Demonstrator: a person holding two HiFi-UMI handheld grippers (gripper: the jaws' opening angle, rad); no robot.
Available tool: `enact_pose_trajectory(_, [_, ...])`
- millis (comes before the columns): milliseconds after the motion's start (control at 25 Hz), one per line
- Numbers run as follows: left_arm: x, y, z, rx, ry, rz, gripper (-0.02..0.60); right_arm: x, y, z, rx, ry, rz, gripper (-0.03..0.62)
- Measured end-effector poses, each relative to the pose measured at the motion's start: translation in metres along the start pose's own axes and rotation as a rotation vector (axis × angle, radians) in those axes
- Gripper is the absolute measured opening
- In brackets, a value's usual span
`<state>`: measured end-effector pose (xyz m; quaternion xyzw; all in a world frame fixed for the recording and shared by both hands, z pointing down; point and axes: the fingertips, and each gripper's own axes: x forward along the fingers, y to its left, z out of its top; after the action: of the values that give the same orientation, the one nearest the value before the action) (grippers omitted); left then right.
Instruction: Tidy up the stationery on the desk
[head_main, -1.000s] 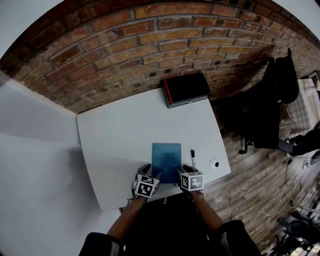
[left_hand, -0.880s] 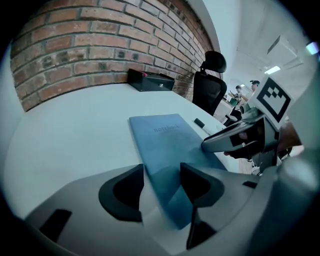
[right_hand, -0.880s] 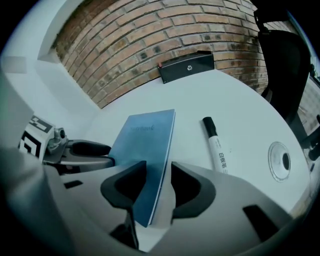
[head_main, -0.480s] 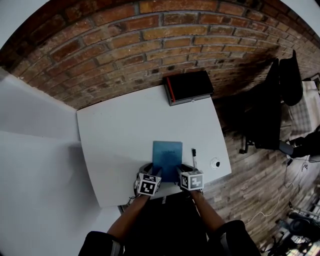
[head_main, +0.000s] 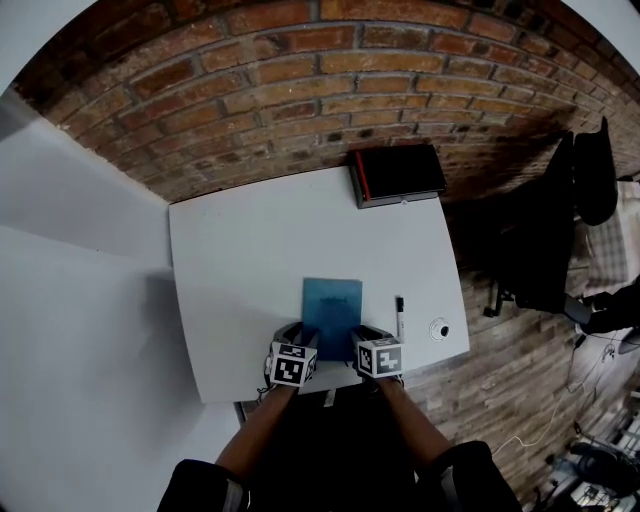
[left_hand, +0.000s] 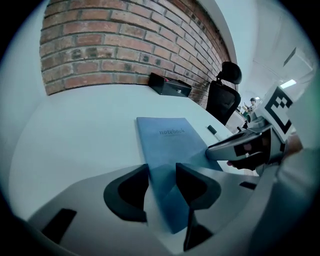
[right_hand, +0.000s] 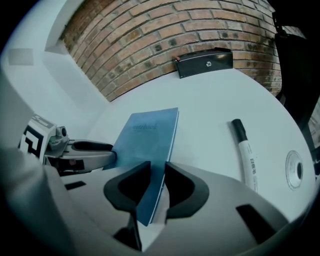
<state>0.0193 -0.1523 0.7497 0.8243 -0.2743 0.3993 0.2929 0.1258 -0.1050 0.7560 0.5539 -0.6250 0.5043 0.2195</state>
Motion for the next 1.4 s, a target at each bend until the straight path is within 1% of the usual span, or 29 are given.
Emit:
enact_pose_trajectory(160, [-0.012,0.019,-0.008,-0.033,-0.010,0.036,0.181,0.012,0.019,0.002,-0.026,0.012,0.024,0.106])
enact_pose_trajectory(480, [-0.036,0.058,-0.026,-0.116,-0.033,0.101,0.181,0.034,0.063,0.010,-0.128,0.060,0.075,0.104])
enact_pose_trajectory(720, [-0.052,0.083,-0.039,-0.158,-0.048,0.135,0.181,0.048,0.092,0.011,-0.179,0.084,0.102,0.104])
enact_pose_trajectory(1400, [-0.082,0.147,-0.052,-0.207,-0.061,0.202,0.181,0.076,0.160,0.022,-0.243,0.112,0.154,0.095])
